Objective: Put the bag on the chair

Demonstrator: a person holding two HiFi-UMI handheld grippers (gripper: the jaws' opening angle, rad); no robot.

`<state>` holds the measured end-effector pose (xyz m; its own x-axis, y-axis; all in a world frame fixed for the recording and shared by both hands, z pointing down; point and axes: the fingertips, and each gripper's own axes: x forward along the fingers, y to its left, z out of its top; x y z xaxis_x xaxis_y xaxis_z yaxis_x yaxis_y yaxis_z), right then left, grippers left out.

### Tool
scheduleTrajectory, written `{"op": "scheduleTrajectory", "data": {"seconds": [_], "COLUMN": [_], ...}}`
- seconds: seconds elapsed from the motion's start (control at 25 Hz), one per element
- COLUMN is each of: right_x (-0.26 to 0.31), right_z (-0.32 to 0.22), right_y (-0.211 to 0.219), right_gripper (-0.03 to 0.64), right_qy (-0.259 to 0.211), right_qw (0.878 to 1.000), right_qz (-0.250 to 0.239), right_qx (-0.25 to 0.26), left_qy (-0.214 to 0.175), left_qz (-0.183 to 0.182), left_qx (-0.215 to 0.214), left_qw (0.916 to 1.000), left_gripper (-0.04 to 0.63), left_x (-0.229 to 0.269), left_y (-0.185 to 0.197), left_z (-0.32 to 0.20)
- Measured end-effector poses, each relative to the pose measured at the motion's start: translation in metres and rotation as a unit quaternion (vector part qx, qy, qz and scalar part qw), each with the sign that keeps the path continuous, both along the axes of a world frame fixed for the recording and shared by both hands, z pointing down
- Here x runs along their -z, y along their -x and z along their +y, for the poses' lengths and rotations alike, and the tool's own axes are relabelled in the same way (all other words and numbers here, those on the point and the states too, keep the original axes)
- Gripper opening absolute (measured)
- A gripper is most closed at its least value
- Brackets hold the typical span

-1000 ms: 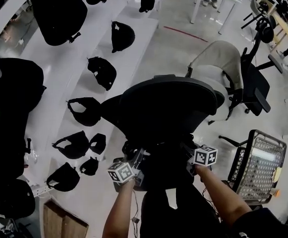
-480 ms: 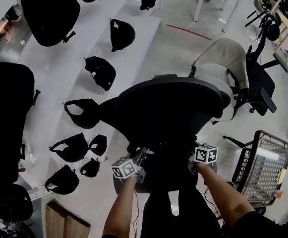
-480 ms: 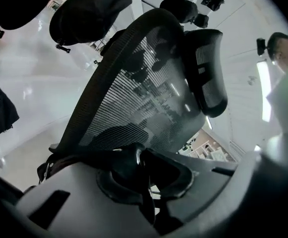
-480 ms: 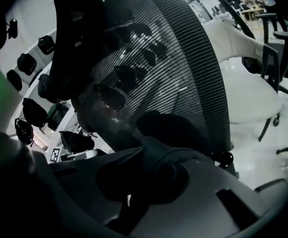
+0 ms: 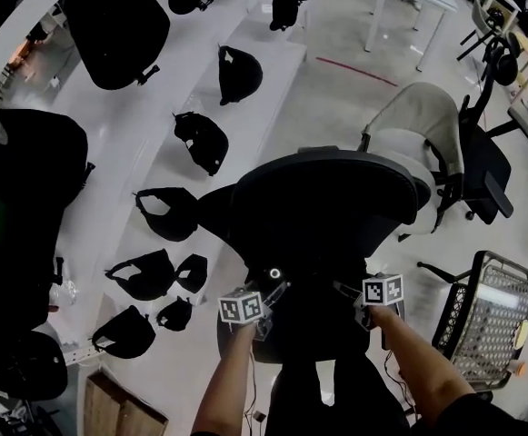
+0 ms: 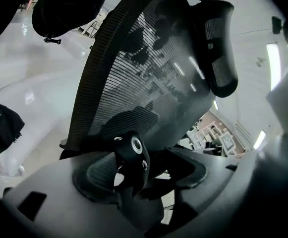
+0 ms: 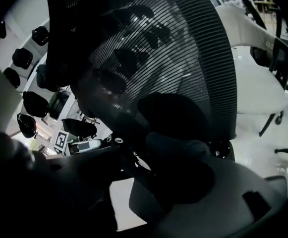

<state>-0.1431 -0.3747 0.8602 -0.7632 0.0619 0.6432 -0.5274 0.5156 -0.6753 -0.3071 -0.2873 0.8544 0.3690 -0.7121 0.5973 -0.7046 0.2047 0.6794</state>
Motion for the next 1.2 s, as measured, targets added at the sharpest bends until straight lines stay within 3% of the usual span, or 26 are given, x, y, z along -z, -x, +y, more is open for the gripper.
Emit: {"op": "scheduleTrajectory", "data": {"seconds": [0.08, 0.28, 0.64, 0.88, 1.0, 1.2], "right_x": [0.0, 0.012, 0.074, 0.128, 0.161, 0.203], "right_z": [0.006, -0.002, 0.03, 0.062, 0.065, 0.071], "right_y": [-0.012, -0.036, -0.061, -0.1, -0.116, -0.154], "right_gripper": [0.348, 0.402, 0.402, 0.402, 0.402, 0.402], "right_qy": [-0.014, -0.042, -0.076, -0.081, -0.099, -0.14], "right_qw": [1.0, 0.998, 0.997, 0.993, 0.989, 0.982], "right_qz": [0.014, 0.025, -0.03, -0.082, -0.113, -0.129], "right_qx": [0.003, -0.038, -0.001, 0.023, 0.013, 0.017], "left_qy": [0.021, 0.034, -0.026, -0.085, -0.12, -0.181], "left_qz": [-0.013, -0.029, -0.047, -0.062, -0.087, -0.137], "left_qx": [-0.016, -0.02, 0.044, 0.059, 0.077, 0.12], "left_qw": [0.9996, 0.9988, 0.9976, 0.9927, 0.986, 0.9665], "left_gripper": [0.28, 0.29, 0.29, 0.29, 0.29, 0.29], "left_x": [-0.006, -0.001, 0.067, 0.134, 0.177, 0.245], "left_y": [-0.003, -0.007, -0.025, -0.085, -0.109, -0.144], "left_z": [0.016, 0.045, 0.079, 0.102, 0.11, 0.113]}}
